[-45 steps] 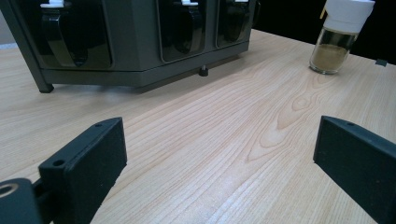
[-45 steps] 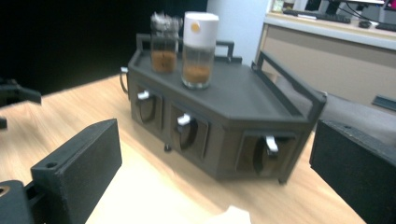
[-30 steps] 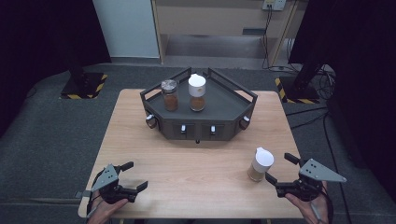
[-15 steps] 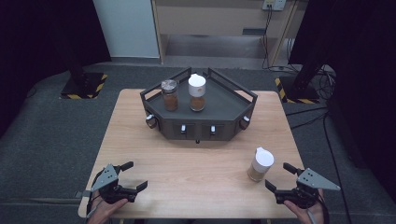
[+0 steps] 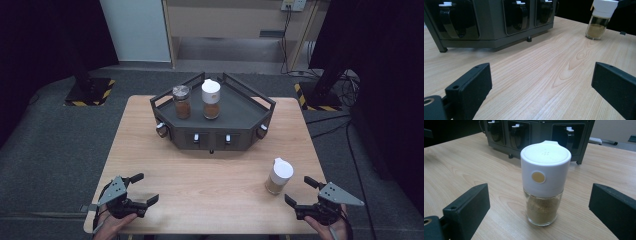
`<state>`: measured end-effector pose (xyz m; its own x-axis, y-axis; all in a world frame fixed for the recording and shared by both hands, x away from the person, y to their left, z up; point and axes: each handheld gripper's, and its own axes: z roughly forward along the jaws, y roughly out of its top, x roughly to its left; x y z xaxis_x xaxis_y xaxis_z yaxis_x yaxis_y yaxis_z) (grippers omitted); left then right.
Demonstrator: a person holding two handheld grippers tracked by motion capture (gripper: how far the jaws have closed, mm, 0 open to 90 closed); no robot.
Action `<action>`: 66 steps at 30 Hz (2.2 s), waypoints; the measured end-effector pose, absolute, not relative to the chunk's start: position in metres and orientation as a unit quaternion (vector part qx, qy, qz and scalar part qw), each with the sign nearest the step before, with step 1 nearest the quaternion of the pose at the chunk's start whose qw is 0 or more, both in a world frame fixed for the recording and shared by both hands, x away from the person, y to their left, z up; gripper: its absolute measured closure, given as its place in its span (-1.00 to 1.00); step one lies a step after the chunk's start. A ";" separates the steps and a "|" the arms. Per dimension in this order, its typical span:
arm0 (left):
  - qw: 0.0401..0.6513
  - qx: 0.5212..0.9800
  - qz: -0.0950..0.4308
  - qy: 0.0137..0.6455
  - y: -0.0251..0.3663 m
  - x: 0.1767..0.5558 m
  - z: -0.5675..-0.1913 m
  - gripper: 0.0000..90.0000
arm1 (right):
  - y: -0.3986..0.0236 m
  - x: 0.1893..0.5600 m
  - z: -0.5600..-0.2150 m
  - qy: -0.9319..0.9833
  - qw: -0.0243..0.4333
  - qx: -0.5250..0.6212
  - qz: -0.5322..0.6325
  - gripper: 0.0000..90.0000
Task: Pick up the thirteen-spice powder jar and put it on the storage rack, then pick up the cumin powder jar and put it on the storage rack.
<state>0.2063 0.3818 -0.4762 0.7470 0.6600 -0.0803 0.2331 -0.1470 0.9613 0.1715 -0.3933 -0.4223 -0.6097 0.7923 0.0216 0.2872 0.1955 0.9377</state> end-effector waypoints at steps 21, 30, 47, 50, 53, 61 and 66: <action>0.577 0.735 0.184 0.304 0.381 0.206 -0.476 -0.96 | -0.394 0.168 -0.424 0.722 0.247 0.381 0.522 -0.95; 0.578 0.733 0.186 0.306 0.382 0.205 -0.476 -0.96 | -0.394 0.164 -0.422 0.718 0.254 0.383 0.524 -0.95; 0.576 0.733 0.187 0.310 0.383 0.204 -0.476 -0.97 | -0.398 0.166 -0.409 0.715 0.244 0.385 0.530 -0.94; 0.577 0.731 0.188 0.312 0.383 0.204 -0.476 -0.97 | -0.397 0.168 -0.405 0.715 0.243 0.384 0.532 -0.94; 0.576 0.730 0.190 0.314 0.383 0.204 -0.476 -0.97 | -0.396 0.172 -0.402 0.717 0.242 0.382 0.531 -0.94; 0.577 0.727 0.196 0.316 0.383 0.202 -0.476 -0.97 | -0.385 0.187 -0.397 0.725 0.235 0.382 0.523 -0.93; 0.577 0.728 0.196 0.315 0.383 0.202 -0.476 -0.97 | -0.378 0.197 -0.396 0.732 0.229 0.385 0.514 -0.92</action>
<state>0.2020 0.3830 -0.4760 0.7245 0.6849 -0.0779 0.2325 -0.1364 0.9630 0.1968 -0.3778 -0.3958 -0.5984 0.7989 0.0602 0.3277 0.1755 0.9283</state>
